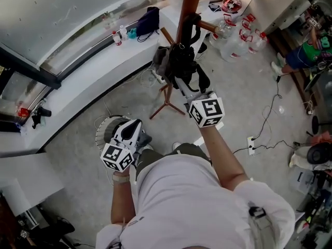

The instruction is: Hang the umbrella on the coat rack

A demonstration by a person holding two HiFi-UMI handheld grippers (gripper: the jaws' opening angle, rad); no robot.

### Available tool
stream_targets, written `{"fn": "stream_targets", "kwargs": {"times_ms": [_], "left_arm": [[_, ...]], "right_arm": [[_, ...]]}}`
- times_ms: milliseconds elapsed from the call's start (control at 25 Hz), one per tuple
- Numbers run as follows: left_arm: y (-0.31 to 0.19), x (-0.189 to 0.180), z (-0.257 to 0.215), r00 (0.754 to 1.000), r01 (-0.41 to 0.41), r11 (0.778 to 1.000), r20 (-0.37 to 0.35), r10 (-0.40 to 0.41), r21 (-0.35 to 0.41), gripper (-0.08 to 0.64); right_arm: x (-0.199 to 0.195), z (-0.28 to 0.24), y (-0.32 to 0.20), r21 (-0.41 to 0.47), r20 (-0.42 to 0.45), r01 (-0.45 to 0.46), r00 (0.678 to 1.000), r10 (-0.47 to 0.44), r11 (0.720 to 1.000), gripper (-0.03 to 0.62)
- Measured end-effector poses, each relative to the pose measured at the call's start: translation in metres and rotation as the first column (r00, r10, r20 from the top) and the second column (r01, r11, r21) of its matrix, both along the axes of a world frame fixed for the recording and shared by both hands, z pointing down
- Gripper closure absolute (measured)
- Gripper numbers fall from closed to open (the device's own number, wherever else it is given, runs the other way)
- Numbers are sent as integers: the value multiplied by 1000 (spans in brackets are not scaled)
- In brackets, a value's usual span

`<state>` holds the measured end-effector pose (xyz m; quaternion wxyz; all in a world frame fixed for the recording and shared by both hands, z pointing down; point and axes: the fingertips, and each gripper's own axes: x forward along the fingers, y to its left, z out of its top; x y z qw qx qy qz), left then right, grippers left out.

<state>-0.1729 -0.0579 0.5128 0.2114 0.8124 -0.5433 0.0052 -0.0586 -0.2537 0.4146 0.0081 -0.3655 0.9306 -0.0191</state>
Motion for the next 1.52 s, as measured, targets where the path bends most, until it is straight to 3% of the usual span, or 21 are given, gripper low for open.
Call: {"fn": "stream_targets", "kwargs": {"times_ms": [520, 880, 1200, 1520], "left_arm": [[-41, 38, -8, 980, -199, 980, 2, 199, 29, 557], [-61, 77, -20, 944, -330, 943, 8, 330, 54, 557], [-71, 111, -23, 907, -421, 905, 18, 421, 63, 557], [-82, 126, -30, 888, -460, 883, 21, 460, 90, 557]], "right_arm": [[45, -6, 31, -4, 11, -7, 1000, 7, 1000, 272], [96, 2, 58, -21, -5, -111, 994, 111, 994, 308], [125, 14, 87, -41, -26, -171, 985, 170, 984, 408], [145, 29, 110, -80, -48, -200, 979, 196, 977, 456]]}}
